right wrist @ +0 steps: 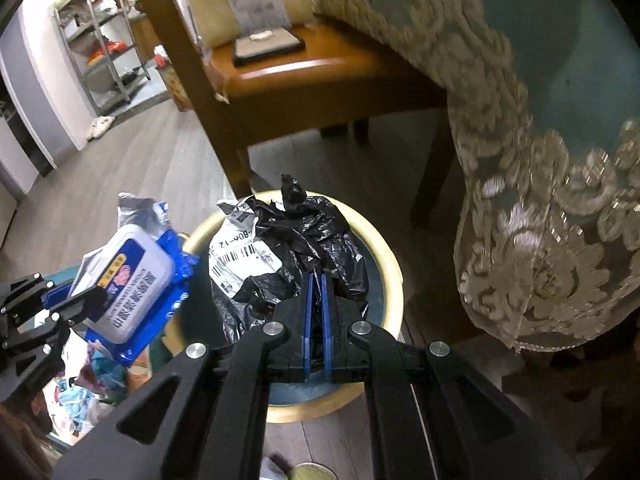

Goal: Collect trash
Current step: 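Carry the wipes pack and black bag to the wastebasket and release both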

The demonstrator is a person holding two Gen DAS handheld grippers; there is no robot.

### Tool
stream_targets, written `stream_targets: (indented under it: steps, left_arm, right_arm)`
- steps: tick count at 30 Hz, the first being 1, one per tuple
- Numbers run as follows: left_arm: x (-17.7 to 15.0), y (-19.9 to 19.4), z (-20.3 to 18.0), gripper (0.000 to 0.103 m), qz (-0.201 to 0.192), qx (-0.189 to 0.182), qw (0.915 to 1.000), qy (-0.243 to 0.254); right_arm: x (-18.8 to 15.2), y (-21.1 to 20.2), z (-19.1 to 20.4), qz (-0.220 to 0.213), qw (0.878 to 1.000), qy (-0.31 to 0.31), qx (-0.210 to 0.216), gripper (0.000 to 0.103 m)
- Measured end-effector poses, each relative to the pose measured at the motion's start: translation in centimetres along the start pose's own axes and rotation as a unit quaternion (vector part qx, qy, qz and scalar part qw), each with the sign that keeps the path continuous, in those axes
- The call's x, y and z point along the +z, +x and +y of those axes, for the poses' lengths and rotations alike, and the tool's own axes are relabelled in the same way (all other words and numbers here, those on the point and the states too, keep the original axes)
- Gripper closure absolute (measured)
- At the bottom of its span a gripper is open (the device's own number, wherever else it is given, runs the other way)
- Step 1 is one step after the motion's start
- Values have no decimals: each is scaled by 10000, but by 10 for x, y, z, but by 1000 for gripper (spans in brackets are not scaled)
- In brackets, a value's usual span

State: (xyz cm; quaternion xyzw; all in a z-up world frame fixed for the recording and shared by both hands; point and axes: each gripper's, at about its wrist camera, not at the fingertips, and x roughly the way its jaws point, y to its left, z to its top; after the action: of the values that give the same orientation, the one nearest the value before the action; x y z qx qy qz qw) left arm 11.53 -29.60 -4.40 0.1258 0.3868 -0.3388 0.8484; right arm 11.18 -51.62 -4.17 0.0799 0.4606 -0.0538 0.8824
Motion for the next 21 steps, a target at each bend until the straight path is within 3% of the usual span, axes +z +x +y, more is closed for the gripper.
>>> stream_targets:
  steps: [7, 9, 11, 21]
  left_arm:
    - [6, 26, -20, 85, -121, 33, 9999, 48]
    - [7, 28, -20, 71, -207, 56, 9998, 20]
    - [7, 27, -18, 63, -233, 103, 9997, 5]
    - [-4, -18, 11, 63, -294, 385, 9988, -42]
  right_arm:
    - [-2, 10, -8, -4, 9999, 36, -127, 97]
    - [-2, 10, -8, 0, 9999, 25, -123, 96]
    - [-1, 7, -11, -22, 9999, 89, -136, 92]
    - [10, -3, 13, -206, 9997, -3, 117, 91]
